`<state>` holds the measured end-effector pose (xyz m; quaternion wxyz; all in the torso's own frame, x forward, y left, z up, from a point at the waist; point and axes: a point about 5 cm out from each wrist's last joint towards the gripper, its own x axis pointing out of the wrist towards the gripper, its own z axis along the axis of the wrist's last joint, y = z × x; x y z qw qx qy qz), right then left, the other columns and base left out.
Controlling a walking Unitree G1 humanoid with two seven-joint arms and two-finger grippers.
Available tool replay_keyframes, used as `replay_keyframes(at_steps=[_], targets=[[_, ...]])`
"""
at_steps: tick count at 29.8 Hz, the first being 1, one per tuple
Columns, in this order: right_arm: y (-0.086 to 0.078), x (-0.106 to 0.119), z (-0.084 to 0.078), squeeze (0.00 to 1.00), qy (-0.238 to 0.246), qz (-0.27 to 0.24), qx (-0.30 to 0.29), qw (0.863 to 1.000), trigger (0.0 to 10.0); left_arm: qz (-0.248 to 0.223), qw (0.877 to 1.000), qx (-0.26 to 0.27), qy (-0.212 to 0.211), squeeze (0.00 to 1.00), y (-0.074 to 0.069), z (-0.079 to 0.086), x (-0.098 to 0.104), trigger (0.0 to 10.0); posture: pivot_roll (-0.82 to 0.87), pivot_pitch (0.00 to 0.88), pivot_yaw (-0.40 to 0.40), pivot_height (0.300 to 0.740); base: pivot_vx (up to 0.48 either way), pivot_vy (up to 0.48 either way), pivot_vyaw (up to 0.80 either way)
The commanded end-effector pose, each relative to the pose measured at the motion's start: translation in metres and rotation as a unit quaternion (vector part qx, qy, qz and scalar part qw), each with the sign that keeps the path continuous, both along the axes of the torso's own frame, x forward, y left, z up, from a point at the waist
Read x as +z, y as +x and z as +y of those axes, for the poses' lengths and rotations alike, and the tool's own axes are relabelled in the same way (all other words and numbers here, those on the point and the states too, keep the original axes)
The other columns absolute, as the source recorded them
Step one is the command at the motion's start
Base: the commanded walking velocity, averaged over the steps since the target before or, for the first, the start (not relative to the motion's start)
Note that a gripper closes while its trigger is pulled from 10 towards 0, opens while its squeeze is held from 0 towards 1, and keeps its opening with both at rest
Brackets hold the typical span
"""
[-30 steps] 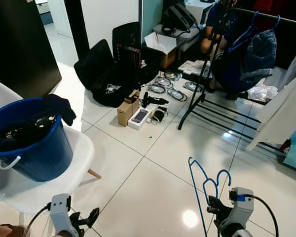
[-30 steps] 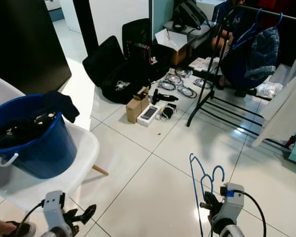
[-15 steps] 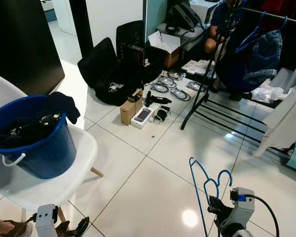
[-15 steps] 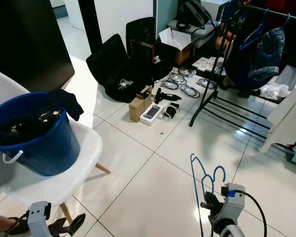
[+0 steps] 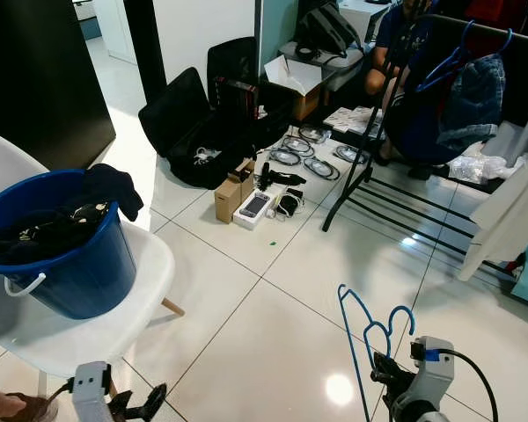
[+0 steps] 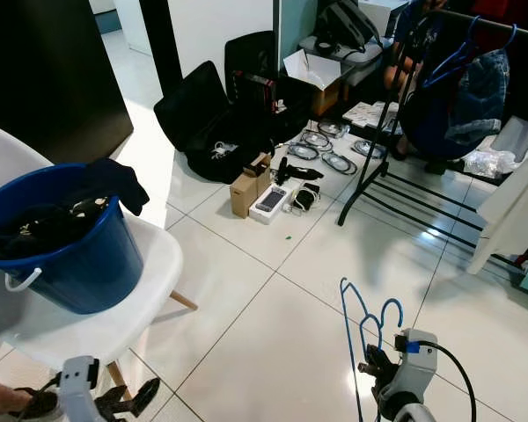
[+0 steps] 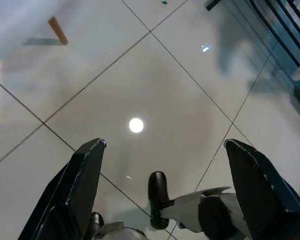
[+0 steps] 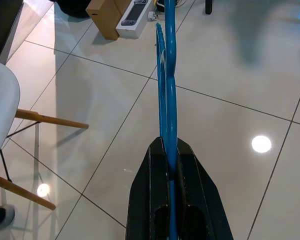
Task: Hang hanger
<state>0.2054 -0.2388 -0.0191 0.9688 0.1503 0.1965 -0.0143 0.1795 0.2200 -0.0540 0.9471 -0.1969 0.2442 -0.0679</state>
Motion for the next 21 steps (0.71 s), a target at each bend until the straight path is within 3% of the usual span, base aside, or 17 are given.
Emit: replay_keyframes(at_steps=[1, 12, 16, 21], targets=[[-0.003, -0.003, -0.001, 0.00, 0.003, 0.007, -0.001, 1.000, 10.0, 0.006, 1.000, -0.004, -0.001, 0.00, 0.003, -0.011, -0.002, 10.0, -0.08, 0.093, -0.004, 0.740, 0.000, 0.000, 0.00], [-0.001, -0.003, -0.002, 0.00, 0.004, 0.007, -0.002, 1.000, 10.0, -0.020, 1.000, -0.012, -0.006, 0.00, 0.018, -0.039, 0.007, 10.0, -0.08, 0.098, -0.004, 0.740, 0.000, 0.000, 0.00], [-0.001, -0.003, -0.002, 0.00, 0.004, 0.007, -0.003, 1.000, 10.0, -0.020, 1.000, -0.011, -0.004, 0.00, 0.019, -0.037, 0.008, 10.0, -0.08, 0.099, -0.003, 0.740, 0.000, 0.000, 0.00], [0.000, -0.003, -0.002, 0.00, 0.004, 0.006, -0.003, 1.000, 10.0, -0.014, 1.000, -0.007, 0.000, 0.00, 0.016, -0.023, 0.007, 10.0, -0.08, 0.099, -0.003, 0.740, 0.000, 0.000, 0.00]])
